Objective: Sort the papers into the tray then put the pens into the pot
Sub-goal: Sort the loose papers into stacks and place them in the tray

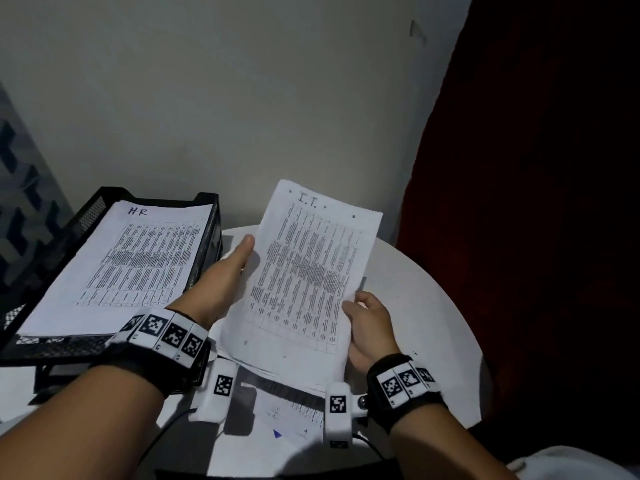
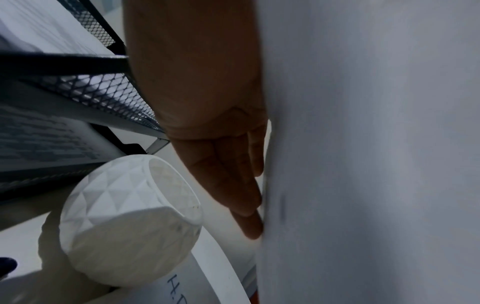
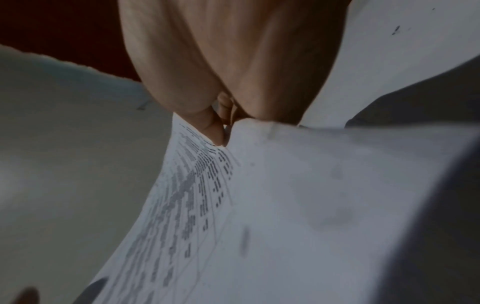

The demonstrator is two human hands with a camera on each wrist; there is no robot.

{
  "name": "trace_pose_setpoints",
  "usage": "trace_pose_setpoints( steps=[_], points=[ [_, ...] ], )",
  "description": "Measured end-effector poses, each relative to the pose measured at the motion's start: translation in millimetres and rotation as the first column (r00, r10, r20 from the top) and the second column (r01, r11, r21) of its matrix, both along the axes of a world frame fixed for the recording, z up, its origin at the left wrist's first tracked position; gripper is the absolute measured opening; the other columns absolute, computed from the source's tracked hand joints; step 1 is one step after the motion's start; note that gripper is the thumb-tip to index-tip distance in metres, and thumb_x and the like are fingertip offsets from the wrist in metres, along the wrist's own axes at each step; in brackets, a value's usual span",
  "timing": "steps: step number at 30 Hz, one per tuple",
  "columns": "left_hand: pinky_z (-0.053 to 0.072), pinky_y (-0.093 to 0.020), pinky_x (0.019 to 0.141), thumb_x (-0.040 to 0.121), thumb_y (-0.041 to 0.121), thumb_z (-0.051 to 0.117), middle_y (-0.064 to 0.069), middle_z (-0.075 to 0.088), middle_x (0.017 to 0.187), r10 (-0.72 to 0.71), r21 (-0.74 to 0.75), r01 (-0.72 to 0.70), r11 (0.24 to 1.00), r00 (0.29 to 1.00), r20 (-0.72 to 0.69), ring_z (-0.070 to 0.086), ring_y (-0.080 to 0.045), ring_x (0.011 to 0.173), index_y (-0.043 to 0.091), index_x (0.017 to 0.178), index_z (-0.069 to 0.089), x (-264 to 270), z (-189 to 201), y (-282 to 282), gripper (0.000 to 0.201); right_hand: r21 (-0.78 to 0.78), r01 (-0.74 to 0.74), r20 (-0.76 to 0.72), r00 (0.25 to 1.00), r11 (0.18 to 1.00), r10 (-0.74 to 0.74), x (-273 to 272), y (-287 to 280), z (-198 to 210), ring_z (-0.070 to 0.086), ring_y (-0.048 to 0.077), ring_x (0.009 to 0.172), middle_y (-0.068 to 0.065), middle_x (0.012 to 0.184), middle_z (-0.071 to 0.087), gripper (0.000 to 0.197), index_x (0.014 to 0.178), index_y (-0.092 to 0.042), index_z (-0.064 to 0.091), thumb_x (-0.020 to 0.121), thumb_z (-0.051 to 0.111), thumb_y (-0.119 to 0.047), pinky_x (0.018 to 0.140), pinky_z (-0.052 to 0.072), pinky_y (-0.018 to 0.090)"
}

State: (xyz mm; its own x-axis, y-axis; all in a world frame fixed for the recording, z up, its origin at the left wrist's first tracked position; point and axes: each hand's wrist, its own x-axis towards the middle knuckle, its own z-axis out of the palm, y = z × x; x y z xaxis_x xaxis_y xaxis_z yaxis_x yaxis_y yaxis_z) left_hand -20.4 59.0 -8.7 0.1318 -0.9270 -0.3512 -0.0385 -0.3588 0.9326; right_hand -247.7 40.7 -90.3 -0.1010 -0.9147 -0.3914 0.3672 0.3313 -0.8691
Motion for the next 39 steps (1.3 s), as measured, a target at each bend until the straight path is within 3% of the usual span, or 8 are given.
trace_pose_setpoints(
  steps=[7,12,18,21,24,29,32,39],
  points=[
    [0.051,-0.027,0.051,0.097,-0.003,0.049,-0.016,0.067,0.086,0.014,-0.078,-0.001,0.997,0.985,0.174,0.06,-0.027,0.067,0.015,0.1,0.07,23.0,-5.7,0.1,0.028,0.104,0.088,-0.167,0.984,0.991,-0.069,17.2,-13.3,-27.3,0.071,0.034,0.082,0.018,0.094,0.074,0.018,0.106,-0.014,0.063,0.092,0.064,-0.002,0.07,0.061,0.044],
    [0.049,-0.033,0.062,0.093,0.008,0.052,-0.01,0.068,0.077,0.113,-0.203,-0.015,0.979,0.868,0.484,0.063,-0.031,0.07,0.022,0.097,0.067,44.5,-4.3,-7.5,0.02,0.37,0.121,-0.694,0.695,0.921,0.187,4.0,-1.3,-79.4,0.067,0.033,0.107,0.013,0.124,0.066,0.094,0.133,-0.014,0.058,0.05,0.078,-0.056,0.096,0.058,0.046],
    [0.046,-0.033,0.063,0.093,0.009,0.057,-0.014,0.068,0.08,0.118,-0.23,0.003,0.973,0.852,0.51,0.059,-0.031,0.066,0.022,0.101,0.068,51.5,-9.8,-10.2,0.019,0.47,0.089,-0.827,0.392,0.878,0.403,19.3,18.3,-111.3,0.04,0.039,0.14,0.016,0.151,0.04,0.118,0.159,-0.033,0.01,0.072,0.088,-0.042,0.111,0.043,0.055],
    [0.051,-0.037,0.065,0.093,0.01,0.058,-0.016,0.068,0.082,0.122,-0.246,0.01,0.969,0.847,0.518,0.062,-0.034,0.07,0.022,0.099,0.068,53.3,-11.8,-9.4,0.017,0.435,0.11,-0.819,0.46,0.894,0.342,18.5,11.7,-120.3,0.06,0.035,0.119,0.016,0.137,0.06,0.114,0.16,-0.04,0.0,0.079,0.08,-0.024,0.102,0.052,0.047],
    [0.057,-0.048,0.072,0.094,0.011,0.057,-0.019,0.069,0.085,0.124,-0.255,0.015,0.967,0.846,0.518,0.065,-0.038,0.075,0.021,0.1,0.069,55.1,-12.5,-8.8,0.017,0.345,0.094,-0.83,0.495,0.934,0.257,8.4,11.2,-111.3,0.052,0.023,0.095,0.019,0.131,0.061,0.075,0.157,-0.017,0.028,0.092,0.065,-0.013,0.085,0.043,0.031],
    [0.047,-0.036,0.064,0.095,0.01,0.056,-0.022,0.067,0.084,0.115,-0.252,0.018,0.968,0.858,0.501,0.056,-0.026,0.066,0.021,0.094,0.067,55.4,-12.6,-11.6,0.016,0.253,0.041,-0.811,0.554,0.967,0.189,-39.2,-8.0,-97.9,0.067,0.032,0.086,0.012,0.089,0.064,0.013,0.096,-0.007,0.071,0.093,0.059,-0.004,0.078,0.058,0.043],
    [0.044,-0.032,0.06,0.096,0.008,0.056,-0.011,0.061,0.074,0.108,-0.248,0.024,0.969,0.855,0.507,0.053,-0.024,0.061,0.024,0.094,0.065,51.6,-13.0,-11.0,0.019,0.099,0.094,-0.71,0.704,0.991,0.004,-79.4,-15.6,-67.1,0.056,0.027,0.056,0.014,0.064,0.058,0.026,0.081,-0.006,0.071,0.089,0.051,0.009,0.051,0.047,0.042],
    [0.047,-0.035,0.062,0.096,0.007,0.053,-0.024,0.069,0.091,0.064,-0.231,0.024,0.973,0.929,0.365,0.058,-0.027,0.066,0.021,0.1,0.068,15.8,-12.9,-4.2,0.021,-0.045,0.117,-0.217,0.968,0.992,-0.124,-128.7,-2.6,20.4,0.077,0.037,0.095,0.015,0.105,0.08,0.026,0.112,-0.009,0.072,0.1,0.055,0.007,0.09,0.059,0.056]
  ],
)
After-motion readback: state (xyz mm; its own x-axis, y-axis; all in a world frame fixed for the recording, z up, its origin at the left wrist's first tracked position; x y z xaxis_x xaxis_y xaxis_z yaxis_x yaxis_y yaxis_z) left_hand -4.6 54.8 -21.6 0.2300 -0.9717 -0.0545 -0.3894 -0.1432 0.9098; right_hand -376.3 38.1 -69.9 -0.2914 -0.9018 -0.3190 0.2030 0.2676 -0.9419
